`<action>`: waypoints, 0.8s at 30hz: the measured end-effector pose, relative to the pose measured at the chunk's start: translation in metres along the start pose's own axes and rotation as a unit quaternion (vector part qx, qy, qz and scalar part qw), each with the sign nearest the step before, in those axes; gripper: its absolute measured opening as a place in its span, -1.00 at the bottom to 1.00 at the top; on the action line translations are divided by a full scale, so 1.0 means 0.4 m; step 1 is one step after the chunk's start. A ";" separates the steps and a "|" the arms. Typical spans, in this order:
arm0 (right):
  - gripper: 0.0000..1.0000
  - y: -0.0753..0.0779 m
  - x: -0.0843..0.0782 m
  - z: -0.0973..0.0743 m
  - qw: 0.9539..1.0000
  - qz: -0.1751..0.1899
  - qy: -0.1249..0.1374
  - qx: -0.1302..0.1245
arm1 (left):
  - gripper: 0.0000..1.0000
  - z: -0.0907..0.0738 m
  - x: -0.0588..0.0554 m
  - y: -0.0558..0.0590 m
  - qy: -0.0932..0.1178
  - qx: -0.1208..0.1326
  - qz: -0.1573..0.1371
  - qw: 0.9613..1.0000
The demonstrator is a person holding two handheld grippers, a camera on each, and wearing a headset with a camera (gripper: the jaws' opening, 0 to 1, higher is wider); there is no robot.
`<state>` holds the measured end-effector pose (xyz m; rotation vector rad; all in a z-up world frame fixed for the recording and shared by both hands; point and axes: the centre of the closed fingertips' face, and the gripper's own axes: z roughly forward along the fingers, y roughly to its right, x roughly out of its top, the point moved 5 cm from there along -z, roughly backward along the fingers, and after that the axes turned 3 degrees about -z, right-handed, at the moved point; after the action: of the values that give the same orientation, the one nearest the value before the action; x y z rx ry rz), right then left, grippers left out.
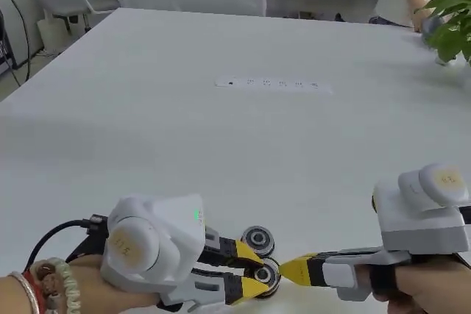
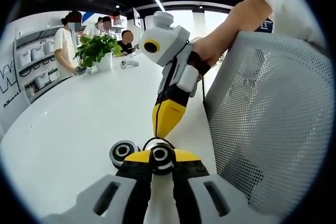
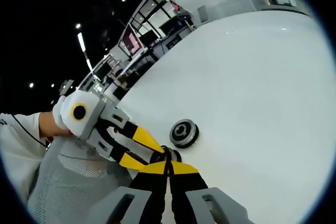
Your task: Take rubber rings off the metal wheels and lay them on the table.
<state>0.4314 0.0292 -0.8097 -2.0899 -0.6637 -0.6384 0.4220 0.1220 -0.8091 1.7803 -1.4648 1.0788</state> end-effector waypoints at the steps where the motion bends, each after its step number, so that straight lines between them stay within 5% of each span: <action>1: -1.00 0.000 0.000 0.000 1.000 -0.001 0.000 0.000 | -0.82 0.000 0.001 -0.001 -0.002 0.000 0.000 1.000; 13: -1.00 0.002 0.003 -0.004 1.000 -0.007 0.002 -0.003 | -0.73 -0.006 0.009 0.005 -0.017 -0.007 -0.009 1.000; 24: -1.00 0.000 -0.001 -0.003 1.000 -0.005 0.001 0.000 | -0.54 -0.018 0.042 0.018 -0.001 -0.016 -0.017 1.000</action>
<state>0.4307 0.0281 -0.8092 -2.0869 -0.6723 -0.6466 0.4146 0.1178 -0.7913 1.7784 -1.4402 1.0304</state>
